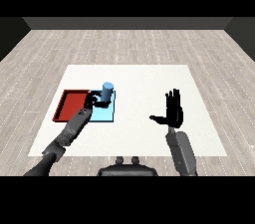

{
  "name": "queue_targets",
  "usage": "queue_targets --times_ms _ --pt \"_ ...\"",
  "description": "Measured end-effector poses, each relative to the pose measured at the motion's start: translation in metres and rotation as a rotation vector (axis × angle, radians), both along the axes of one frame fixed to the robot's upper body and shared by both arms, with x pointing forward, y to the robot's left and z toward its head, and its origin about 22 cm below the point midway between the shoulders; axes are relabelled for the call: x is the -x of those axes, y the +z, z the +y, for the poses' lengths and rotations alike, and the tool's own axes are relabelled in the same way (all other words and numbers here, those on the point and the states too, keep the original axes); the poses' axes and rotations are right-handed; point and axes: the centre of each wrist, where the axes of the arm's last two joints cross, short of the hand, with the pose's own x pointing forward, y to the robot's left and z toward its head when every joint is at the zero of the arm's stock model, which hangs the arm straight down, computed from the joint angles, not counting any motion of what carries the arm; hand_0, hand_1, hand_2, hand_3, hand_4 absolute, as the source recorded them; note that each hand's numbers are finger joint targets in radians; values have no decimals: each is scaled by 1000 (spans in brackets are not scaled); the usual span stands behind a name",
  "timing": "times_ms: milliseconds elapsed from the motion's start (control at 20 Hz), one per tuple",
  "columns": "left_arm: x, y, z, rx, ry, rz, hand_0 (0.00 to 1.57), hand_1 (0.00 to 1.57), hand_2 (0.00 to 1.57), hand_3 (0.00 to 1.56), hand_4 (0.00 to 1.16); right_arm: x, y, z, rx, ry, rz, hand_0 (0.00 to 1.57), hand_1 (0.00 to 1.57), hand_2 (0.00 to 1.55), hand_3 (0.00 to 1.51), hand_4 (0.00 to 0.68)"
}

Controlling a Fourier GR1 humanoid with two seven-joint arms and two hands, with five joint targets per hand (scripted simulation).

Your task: Pick the blue can and put it in the blue box

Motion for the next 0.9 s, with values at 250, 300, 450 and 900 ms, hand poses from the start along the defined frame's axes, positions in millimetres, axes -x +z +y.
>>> queue_targets --times_ms 250,300,450,900 --pt "5 -28 4 -98 91 239 659 659 584 78 916 -5 -5 -8 -11 -18 12 0 0 0 0 0" --pt "5 -30 4 -103 104 260 904 904 824 449 877 -4 -8 -7 -17 -19 13 0 0 0 0 0" --pt "2 -32 1 -102 149 303 1377 1377 1203 0 757 -4 -19 -12 -5 -22 34 0 0 0 0 0" --pt "7 -43 10 -43 227 437 0 0 0 0 0 -11 -25 -19 5 -44 39 0 0 0 0 0"
